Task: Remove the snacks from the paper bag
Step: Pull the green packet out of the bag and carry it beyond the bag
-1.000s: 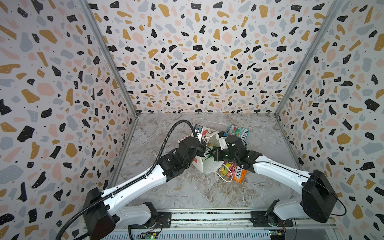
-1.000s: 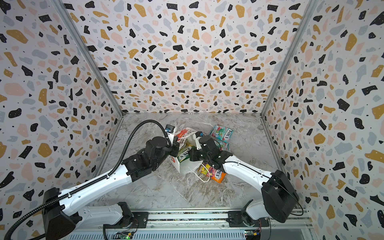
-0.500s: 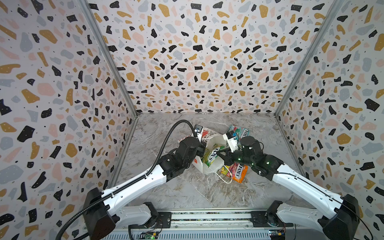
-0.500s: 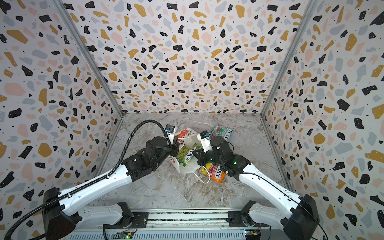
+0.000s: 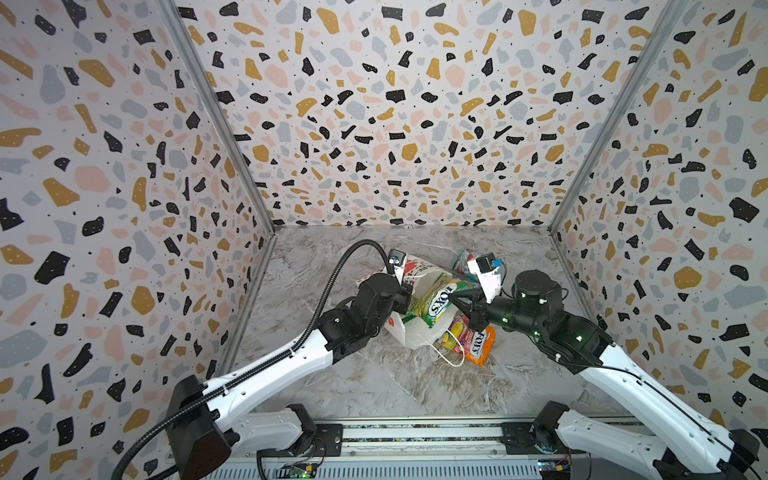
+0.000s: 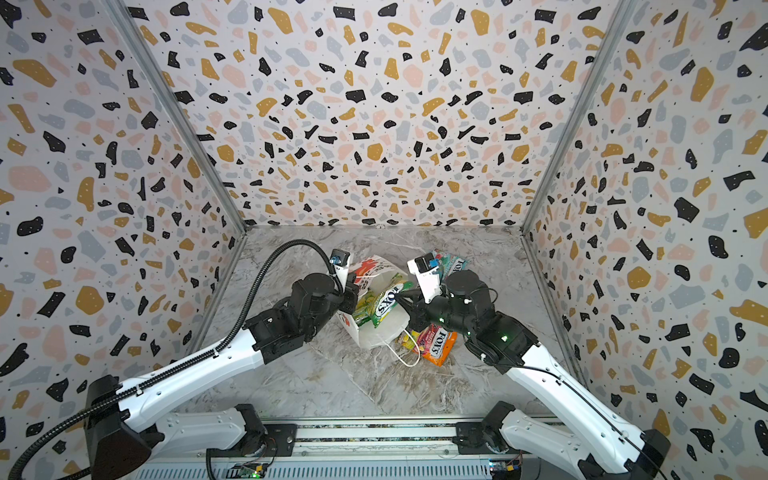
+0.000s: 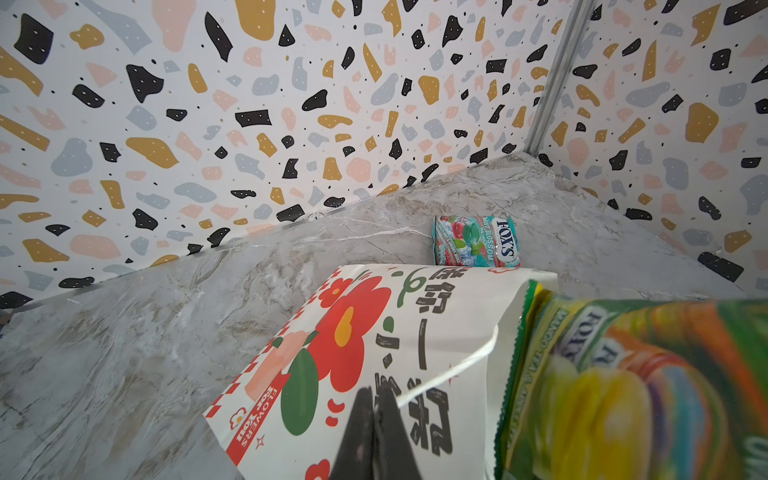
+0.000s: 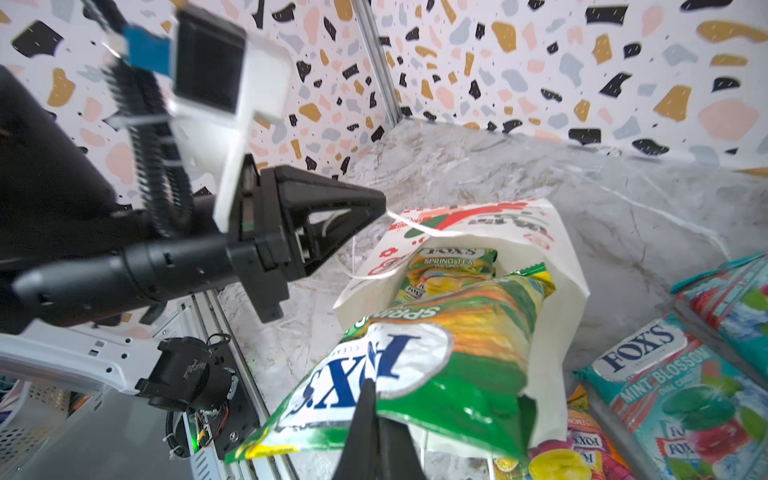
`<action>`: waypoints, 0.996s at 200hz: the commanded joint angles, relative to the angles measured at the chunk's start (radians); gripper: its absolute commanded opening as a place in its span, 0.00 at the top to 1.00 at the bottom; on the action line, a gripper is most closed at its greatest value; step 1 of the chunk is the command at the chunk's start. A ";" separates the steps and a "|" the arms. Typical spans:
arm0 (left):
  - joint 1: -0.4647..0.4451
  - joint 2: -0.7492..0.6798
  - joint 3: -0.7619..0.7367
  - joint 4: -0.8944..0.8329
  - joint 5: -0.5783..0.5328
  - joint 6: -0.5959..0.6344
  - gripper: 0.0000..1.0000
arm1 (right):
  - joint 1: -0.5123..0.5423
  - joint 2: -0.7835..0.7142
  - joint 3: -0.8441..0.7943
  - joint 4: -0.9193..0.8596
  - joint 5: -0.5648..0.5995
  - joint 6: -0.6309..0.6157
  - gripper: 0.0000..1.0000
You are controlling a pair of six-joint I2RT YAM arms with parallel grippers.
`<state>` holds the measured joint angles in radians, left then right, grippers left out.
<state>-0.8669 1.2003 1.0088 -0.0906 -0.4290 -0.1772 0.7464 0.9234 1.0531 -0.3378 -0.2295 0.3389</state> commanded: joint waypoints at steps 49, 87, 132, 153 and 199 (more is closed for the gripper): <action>0.000 -0.008 0.020 0.011 -0.024 -0.007 1.00 | -0.026 -0.045 0.166 -0.195 0.400 -0.041 1.00; 0.001 -0.008 0.022 0.011 -0.024 -0.008 1.00 | -0.175 -0.037 0.200 -0.294 0.417 -0.054 1.00; 0.001 -0.006 0.021 0.010 -0.021 -0.007 1.00 | -0.436 -0.012 0.147 -0.257 0.266 -0.110 1.00; 0.001 -0.007 0.021 0.010 -0.020 -0.009 1.00 | -0.527 0.018 0.093 -0.183 0.220 -0.134 1.00; 0.002 -0.007 0.020 0.010 -0.014 -0.011 1.00 | -0.756 0.118 -0.048 0.097 0.008 -0.116 1.00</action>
<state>-0.8669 1.2007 1.0088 -0.0906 -0.4282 -0.1776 0.0803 1.0080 1.0477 -0.4561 -0.0761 0.2256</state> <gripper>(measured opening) 0.047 0.051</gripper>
